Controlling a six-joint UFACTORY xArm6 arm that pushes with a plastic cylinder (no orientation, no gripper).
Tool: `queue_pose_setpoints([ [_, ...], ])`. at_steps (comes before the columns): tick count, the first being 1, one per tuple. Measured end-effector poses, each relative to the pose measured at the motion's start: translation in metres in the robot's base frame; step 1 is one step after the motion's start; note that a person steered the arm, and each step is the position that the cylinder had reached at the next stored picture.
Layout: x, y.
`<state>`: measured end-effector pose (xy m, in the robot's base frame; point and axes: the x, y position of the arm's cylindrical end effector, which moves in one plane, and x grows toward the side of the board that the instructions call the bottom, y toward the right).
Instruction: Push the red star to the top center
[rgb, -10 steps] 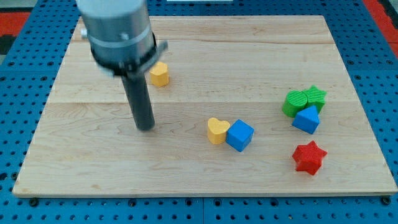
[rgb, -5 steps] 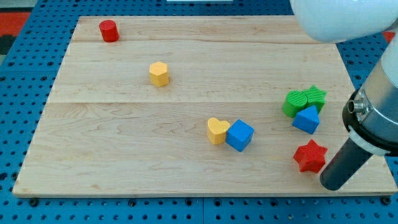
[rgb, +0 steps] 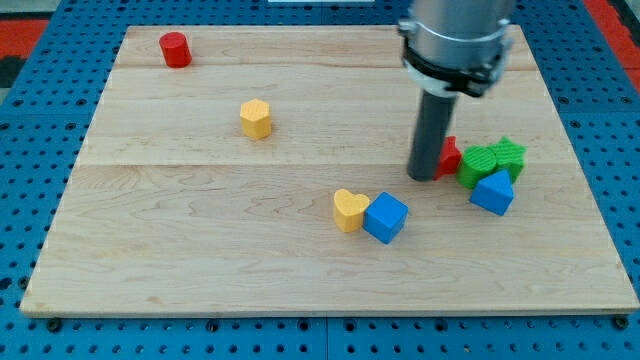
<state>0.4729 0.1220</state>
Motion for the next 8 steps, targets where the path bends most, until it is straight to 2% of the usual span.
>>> queue_pose_setpoints([
  [1, 0.014, 0.028],
  [2, -0.022, 0.034],
  [4, -0.101, -0.088],
  [5, -0.137, -0.098],
  [6, -0.122, -0.088],
  [7, -0.124, -0.038],
  [8, -0.142, -0.036],
])
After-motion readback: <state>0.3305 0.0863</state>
